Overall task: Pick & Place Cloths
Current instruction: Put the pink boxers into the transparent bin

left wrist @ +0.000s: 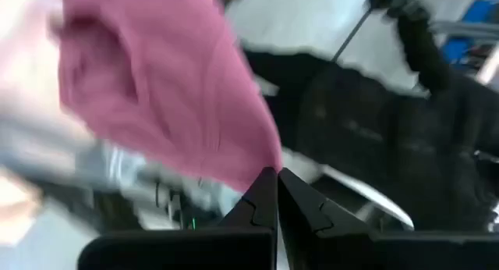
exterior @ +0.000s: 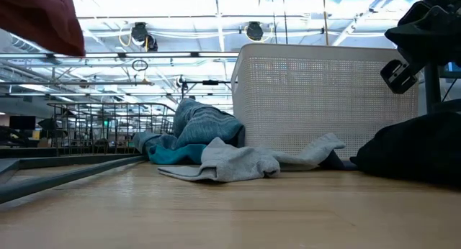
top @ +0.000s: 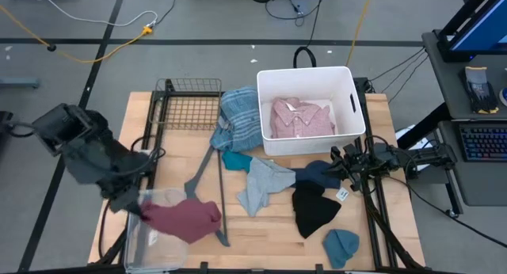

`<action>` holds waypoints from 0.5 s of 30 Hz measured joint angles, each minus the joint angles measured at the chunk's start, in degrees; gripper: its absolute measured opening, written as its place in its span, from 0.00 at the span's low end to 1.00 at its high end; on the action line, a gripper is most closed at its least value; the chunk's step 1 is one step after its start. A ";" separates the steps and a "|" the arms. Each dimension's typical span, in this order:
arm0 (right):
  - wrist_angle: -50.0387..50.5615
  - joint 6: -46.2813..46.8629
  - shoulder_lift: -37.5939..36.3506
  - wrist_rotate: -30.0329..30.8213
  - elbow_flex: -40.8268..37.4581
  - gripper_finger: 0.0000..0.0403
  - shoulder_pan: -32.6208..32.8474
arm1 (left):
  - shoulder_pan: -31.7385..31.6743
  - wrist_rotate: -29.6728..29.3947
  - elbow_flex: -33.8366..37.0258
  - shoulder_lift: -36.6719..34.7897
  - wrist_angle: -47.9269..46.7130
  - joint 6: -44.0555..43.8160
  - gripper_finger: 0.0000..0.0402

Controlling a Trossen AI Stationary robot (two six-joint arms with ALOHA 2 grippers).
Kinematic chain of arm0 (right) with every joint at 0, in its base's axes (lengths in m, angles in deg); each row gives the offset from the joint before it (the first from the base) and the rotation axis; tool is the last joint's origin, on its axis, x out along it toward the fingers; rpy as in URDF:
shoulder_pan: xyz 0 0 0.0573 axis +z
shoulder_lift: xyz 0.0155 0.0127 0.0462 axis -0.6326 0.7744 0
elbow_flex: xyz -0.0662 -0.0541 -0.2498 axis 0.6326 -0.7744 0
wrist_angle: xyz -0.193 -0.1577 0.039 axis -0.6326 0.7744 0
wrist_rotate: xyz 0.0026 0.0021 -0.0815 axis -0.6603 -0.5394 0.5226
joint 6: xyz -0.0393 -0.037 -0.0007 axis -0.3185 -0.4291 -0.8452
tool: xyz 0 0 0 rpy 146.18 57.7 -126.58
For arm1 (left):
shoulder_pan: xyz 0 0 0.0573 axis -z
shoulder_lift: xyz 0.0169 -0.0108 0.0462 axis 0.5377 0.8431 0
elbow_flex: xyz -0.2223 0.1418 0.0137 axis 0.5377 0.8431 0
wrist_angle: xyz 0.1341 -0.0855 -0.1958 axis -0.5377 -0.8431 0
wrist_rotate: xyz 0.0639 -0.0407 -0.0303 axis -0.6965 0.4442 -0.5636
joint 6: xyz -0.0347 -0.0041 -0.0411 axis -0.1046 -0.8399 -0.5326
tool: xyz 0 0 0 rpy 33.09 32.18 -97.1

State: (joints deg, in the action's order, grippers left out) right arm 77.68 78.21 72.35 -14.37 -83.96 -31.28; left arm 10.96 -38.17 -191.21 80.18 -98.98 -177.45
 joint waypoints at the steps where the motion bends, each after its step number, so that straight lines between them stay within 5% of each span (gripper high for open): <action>1: 0.05 0.00 0.02 0.00 -0.01 0.01 0.00 | 1.17 1.79 0.72 0.00 0.05 -2.91 0.00; 8: 0.22 -0.42 0.02 0.00 0.01 0.01 0.02 | 9.78 17.42 8.54 0.07 -0.03 -20.91 0.00; 15: 0.30 -0.46 0.02 -0.04 0.00 0.01 0.01 | 15.62 18.52 15.39 0.08 -0.04 -30.70 0.00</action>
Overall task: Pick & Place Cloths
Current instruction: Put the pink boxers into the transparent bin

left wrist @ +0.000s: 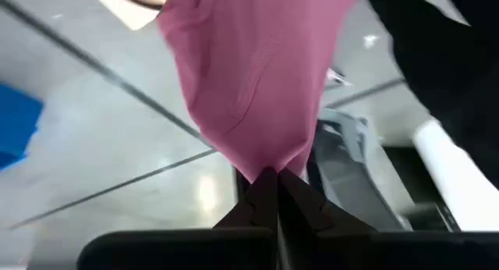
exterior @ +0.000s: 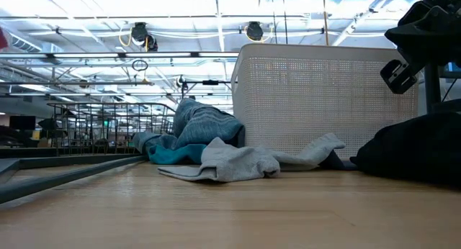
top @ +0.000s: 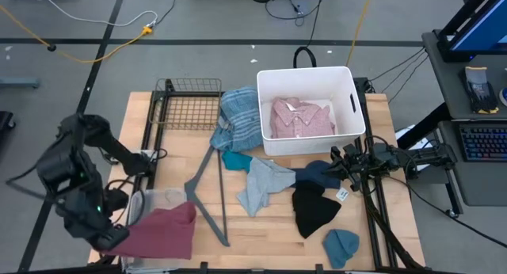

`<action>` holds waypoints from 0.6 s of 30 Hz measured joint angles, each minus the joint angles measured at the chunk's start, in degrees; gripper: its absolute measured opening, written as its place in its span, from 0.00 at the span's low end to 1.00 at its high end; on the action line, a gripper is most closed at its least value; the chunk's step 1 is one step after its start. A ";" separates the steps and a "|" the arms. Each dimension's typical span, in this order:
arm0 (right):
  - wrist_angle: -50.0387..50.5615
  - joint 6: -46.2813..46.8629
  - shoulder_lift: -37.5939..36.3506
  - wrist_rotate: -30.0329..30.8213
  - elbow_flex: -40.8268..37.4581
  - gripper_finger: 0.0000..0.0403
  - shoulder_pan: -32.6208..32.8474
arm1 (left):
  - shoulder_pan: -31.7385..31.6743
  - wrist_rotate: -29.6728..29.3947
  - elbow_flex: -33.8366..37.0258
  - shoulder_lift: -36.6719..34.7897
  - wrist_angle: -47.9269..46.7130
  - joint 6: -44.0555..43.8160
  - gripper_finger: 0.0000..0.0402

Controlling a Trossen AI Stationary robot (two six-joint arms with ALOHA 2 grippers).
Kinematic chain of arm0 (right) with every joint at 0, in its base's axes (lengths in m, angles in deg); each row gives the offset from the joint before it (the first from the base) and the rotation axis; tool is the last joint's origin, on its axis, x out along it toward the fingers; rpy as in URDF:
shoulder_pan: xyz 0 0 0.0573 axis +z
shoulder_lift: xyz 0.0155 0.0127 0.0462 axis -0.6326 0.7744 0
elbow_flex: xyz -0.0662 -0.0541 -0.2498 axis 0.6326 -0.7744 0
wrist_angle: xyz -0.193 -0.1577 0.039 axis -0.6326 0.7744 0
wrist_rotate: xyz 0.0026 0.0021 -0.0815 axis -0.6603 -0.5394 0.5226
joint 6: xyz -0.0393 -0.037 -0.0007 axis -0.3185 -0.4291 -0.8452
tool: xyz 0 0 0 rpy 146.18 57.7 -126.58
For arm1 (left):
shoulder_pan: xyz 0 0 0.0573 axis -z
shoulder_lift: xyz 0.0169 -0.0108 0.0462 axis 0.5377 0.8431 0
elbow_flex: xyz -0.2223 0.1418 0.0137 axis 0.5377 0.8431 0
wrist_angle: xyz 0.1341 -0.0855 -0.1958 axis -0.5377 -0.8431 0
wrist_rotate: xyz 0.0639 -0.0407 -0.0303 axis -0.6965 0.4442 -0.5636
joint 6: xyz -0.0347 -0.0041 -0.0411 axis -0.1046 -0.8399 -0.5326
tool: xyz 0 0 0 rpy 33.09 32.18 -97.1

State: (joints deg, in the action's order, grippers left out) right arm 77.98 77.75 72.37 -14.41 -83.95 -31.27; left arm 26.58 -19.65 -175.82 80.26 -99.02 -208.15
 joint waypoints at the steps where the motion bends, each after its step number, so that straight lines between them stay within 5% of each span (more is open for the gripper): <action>1: 0.01 0.00 0.00 -0.02 -0.01 0.01 0.00 | 0.38 0.56 0.95 0.01 0.03 -0.76 0.00; 6: 0.06 0.00 0.00 -0.06 -0.01 0.01 -0.01 | 2.24 2.75 4.26 0.01 0.04 -3.35 0.00; 13: 0.12 0.02 0.00 -0.14 0.00 0.01 -0.01 | 6.44 23.33 7.43 -0.02 0.04 -16.89 0.00; 18: 0.14 0.39 0.00 -0.16 0.00 0.01 -0.01 | 6.48 19.73 7.57 -0.01 0.09 -15.92 0.00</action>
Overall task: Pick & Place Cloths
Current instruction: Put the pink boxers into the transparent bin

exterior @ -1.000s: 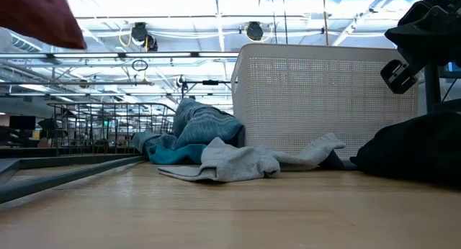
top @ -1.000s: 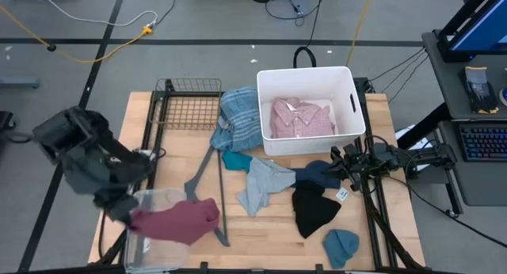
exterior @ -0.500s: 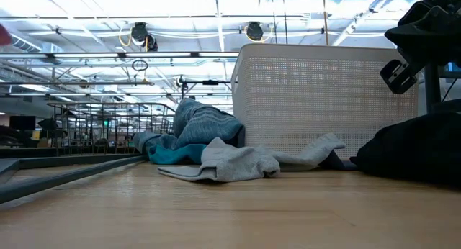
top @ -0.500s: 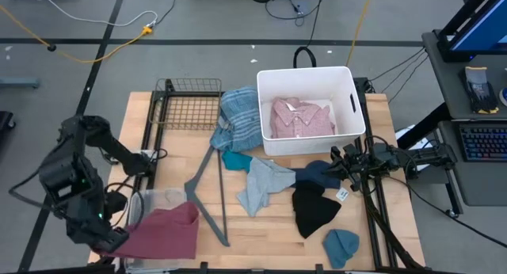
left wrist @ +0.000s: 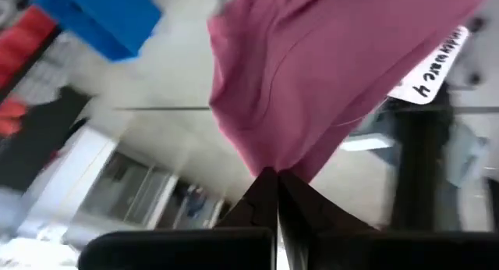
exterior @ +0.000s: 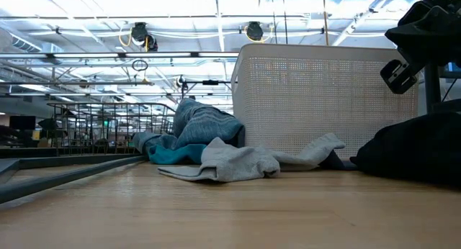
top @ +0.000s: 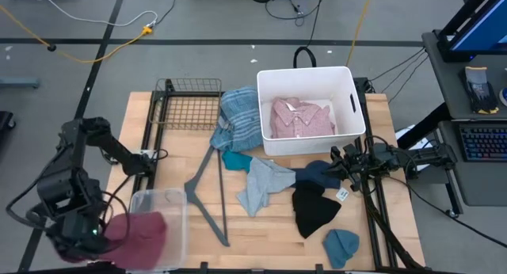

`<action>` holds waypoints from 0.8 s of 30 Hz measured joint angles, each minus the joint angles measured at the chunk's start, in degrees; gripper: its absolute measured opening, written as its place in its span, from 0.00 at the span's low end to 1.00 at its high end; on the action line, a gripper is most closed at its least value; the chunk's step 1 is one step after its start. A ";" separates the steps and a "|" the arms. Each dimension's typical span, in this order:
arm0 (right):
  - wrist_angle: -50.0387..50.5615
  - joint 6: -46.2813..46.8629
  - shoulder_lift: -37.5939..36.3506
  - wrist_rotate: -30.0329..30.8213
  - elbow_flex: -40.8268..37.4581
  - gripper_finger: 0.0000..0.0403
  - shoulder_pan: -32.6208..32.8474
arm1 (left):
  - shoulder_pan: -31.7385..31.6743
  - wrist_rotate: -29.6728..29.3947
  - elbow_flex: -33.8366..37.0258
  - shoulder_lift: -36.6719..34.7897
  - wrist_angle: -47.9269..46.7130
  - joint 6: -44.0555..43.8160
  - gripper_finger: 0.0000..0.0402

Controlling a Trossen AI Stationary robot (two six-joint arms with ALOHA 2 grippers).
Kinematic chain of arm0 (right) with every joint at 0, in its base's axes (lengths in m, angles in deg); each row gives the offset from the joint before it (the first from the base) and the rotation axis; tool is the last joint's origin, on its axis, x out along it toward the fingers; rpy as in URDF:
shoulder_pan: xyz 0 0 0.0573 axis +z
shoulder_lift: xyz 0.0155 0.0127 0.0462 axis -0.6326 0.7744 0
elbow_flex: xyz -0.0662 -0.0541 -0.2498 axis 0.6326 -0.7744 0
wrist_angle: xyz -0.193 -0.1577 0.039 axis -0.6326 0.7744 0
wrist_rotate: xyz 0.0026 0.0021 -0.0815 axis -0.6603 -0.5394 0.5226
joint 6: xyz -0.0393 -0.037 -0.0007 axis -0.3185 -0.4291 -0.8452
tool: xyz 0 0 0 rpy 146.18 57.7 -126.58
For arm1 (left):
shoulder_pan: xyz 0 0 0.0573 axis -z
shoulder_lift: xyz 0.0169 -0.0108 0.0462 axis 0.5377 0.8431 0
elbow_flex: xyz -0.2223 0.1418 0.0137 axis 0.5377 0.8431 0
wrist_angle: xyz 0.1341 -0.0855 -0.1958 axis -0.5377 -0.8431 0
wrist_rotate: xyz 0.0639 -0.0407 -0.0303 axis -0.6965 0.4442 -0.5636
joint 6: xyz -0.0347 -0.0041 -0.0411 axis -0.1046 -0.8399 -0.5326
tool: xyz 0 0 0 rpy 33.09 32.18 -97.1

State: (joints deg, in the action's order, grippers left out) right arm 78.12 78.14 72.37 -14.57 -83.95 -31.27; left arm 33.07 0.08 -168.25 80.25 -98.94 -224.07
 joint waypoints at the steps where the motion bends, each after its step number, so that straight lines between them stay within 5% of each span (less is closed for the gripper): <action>1: 0.00 0.03 0.00 -0.02 -0.01 0.01 0.01 | -0.02 -1.20 0.00 0.02 0.04 0.26 0.00; 6: 0.00 0.03 0.00 -0.02 0.00 0.01 -0.01 | -1.44 -6.76 -0.02 0.02 -0.12 2.66 0.00; 24: 0.00 0.03 0.00 0.03 0.00 0.01 0.02 | -14.20 -49.10 -1.20 0.02 0.84 35.19 0.00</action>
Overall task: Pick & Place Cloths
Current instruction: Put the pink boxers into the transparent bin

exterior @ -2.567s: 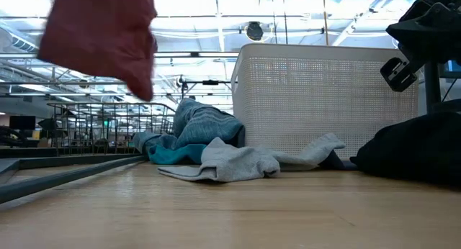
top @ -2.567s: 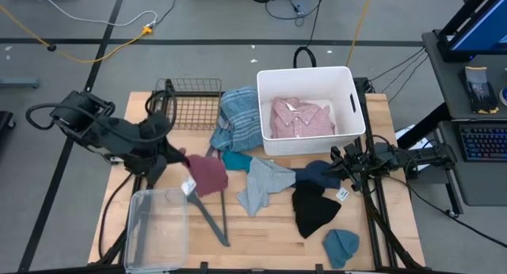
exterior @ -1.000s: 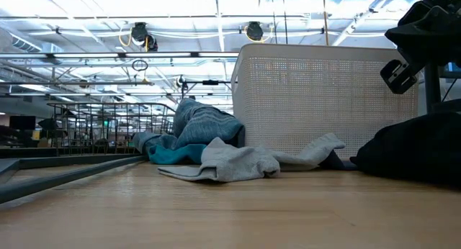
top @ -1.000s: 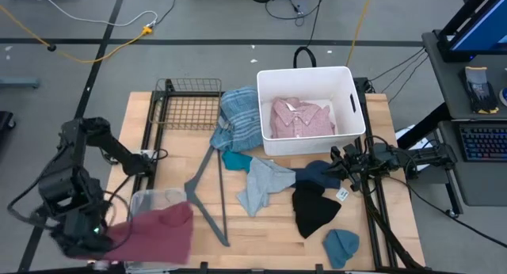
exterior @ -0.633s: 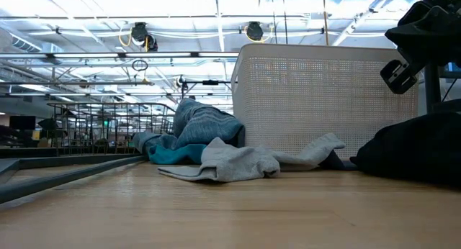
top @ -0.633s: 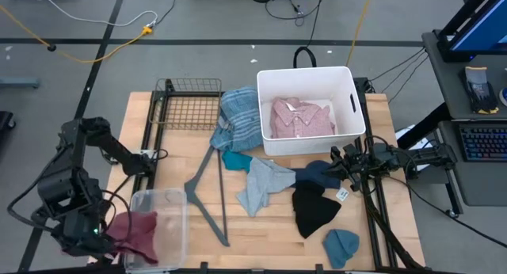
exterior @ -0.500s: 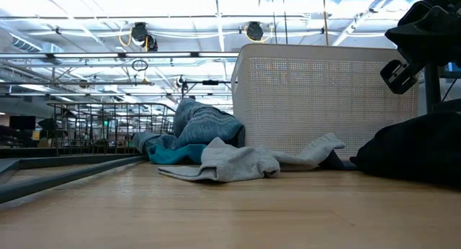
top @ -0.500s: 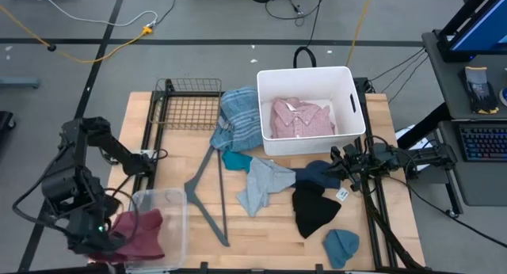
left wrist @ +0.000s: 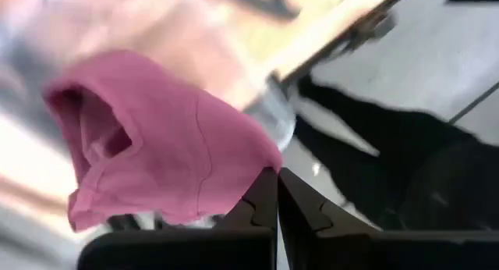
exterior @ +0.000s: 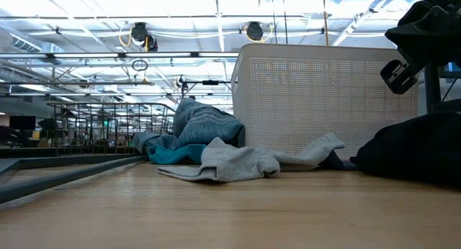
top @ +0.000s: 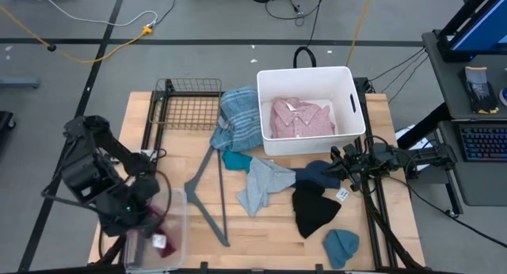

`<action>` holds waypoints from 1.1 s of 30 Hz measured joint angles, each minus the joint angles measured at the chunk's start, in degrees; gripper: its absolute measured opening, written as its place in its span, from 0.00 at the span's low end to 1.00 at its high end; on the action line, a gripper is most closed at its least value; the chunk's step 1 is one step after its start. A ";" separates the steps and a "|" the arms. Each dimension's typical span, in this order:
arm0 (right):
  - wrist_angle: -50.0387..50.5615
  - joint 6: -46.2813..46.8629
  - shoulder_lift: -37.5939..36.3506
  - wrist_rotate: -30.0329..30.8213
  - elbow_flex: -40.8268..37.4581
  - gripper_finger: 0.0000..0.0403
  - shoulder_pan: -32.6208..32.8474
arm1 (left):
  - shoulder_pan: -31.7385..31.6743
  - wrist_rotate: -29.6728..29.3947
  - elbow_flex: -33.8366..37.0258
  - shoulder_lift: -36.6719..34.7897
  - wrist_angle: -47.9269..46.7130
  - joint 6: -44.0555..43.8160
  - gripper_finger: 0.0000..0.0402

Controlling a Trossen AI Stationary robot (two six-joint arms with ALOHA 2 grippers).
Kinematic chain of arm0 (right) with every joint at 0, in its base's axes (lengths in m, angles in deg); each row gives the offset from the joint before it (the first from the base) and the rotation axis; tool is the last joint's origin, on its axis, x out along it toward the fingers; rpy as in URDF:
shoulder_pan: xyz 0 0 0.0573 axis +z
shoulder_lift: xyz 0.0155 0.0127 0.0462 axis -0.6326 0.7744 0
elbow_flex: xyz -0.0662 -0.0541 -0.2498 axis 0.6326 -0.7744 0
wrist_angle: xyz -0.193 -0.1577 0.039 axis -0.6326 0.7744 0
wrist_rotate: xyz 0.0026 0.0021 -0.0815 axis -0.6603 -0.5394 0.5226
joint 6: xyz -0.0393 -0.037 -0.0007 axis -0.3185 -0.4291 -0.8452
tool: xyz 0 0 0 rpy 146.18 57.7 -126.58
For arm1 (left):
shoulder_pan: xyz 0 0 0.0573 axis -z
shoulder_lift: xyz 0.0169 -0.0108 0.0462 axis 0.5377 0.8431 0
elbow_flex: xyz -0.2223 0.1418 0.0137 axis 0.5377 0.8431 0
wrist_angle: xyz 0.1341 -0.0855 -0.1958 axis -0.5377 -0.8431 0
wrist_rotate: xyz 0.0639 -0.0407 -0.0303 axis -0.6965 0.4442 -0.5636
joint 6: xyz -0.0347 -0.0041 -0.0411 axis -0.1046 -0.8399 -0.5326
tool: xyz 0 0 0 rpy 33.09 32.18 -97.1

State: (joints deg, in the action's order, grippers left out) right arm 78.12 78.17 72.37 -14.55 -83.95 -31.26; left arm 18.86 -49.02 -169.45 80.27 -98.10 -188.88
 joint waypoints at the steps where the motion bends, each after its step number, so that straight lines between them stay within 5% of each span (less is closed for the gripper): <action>1: 0.00 0.00 0.01 0.00 -0.01 0.01 0.00 | -0.62 -1.33 0.00 0.00 -0.01 2.02 0.00; 11: 0.00 0.02 0.02 -0.02 0.00 0.01 -0.02 | -2.06 -0.51 5.50 -0.02 -0.14 6.84 0.00; 33: 0.00 0.09 0.02 -0.02 -0.01 0.01 -0.01 | 0.92 6.81 38.14 -0.02 20.91 4.99 0.00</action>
State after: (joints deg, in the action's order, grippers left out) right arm 78.12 78.25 72.39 -14.57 -83.97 -31.26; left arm 19.79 -42.21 -131.31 80.25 -77.18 -183.89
